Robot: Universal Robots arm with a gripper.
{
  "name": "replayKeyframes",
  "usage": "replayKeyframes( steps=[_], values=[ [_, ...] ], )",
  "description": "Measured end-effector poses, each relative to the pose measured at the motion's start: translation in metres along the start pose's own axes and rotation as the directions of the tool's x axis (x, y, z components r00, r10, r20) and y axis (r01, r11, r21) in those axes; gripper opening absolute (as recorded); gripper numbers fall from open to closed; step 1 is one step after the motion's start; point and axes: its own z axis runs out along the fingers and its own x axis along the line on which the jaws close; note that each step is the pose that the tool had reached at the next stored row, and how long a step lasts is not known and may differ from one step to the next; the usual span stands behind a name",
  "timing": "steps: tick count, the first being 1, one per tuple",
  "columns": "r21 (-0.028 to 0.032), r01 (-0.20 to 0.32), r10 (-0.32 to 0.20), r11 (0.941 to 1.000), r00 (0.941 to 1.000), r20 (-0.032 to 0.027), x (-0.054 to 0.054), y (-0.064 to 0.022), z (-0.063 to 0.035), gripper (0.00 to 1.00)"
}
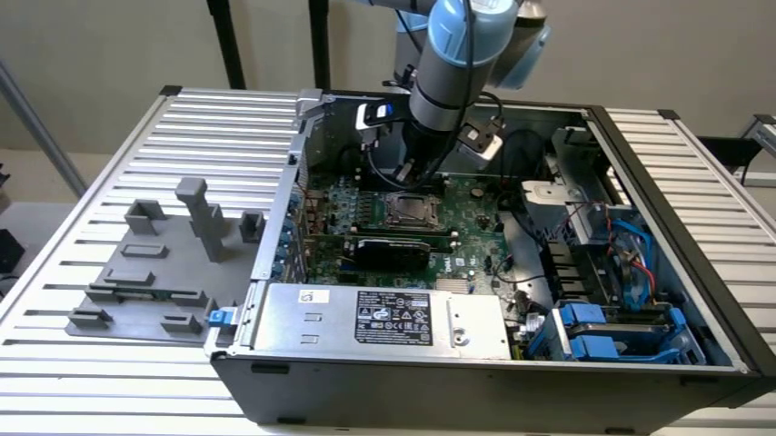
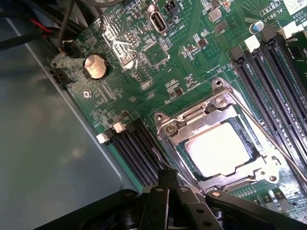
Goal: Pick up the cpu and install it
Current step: 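Install the first cpu locking lever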
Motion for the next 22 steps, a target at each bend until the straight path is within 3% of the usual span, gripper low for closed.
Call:
replayKeyframes(
  steps=[3,14,22],
  values=[
    [-0.0031,0.001,-0.001,1.0000,1.0000,-0.0021,0.0000,0.0000,0.0001,0.11],
    [-0.0016,0.006,-0.006,1.0000,1.0000,-0.0043,-0.0051,0.0031,-0.0018,0.11],
    [-0.0016,0.007,-0.007,1.0000,0.9999,-0.0090,-0.0075,-0.0047,-0.0006,0.11]
  ],
)
